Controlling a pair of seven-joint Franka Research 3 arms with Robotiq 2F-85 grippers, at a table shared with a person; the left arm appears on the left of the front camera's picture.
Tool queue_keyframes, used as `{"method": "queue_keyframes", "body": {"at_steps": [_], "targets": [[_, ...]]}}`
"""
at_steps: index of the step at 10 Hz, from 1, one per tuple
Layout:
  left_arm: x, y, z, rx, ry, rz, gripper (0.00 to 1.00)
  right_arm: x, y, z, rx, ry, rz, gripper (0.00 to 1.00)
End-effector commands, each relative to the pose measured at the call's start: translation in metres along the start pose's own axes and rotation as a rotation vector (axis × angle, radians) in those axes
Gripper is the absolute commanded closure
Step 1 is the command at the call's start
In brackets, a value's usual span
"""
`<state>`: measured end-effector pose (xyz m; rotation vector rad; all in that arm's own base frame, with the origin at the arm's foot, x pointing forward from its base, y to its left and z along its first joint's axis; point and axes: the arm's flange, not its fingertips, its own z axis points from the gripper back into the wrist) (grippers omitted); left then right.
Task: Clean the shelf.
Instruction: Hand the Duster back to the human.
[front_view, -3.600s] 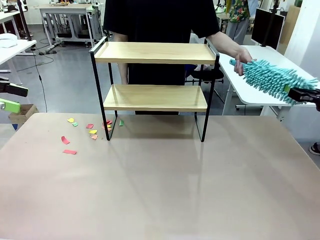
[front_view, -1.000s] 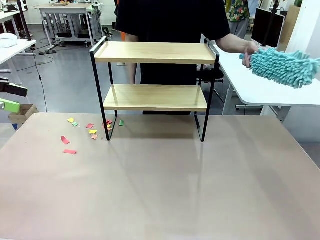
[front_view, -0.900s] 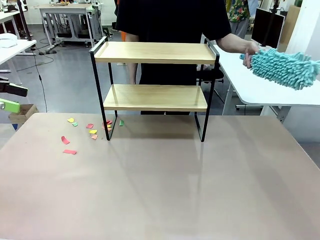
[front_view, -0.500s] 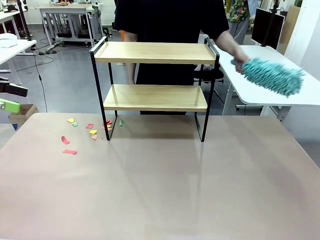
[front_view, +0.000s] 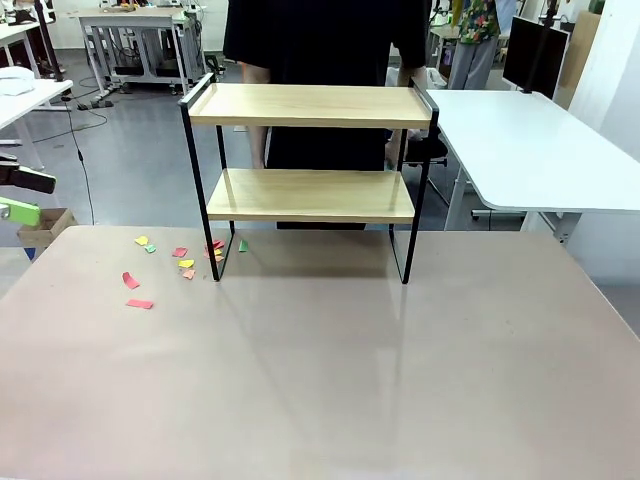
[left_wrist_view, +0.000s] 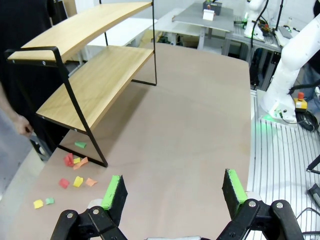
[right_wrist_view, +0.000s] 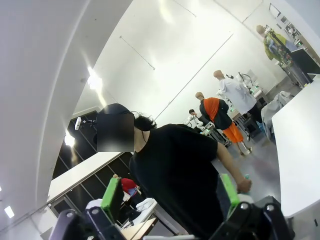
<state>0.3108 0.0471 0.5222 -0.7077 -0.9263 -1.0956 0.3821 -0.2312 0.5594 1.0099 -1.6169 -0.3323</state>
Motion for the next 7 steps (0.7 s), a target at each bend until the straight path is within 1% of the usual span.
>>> {"method": "queue_keyframes", "body": {"at_steps": [1,7], "targets": [[0.001,0.0016,-0.0004,-0.005,-0.024,-0.02,0.0,-0.0024,0.0016,0.0018,-0.004,0.006,0.019,0.0],[0.001,0.0016,-0.0004,-0.005,-0.024,-0.02,0.0,-0.0024,0.0016,0.0018,-0.004,0.006,0.019,0.0]]}}
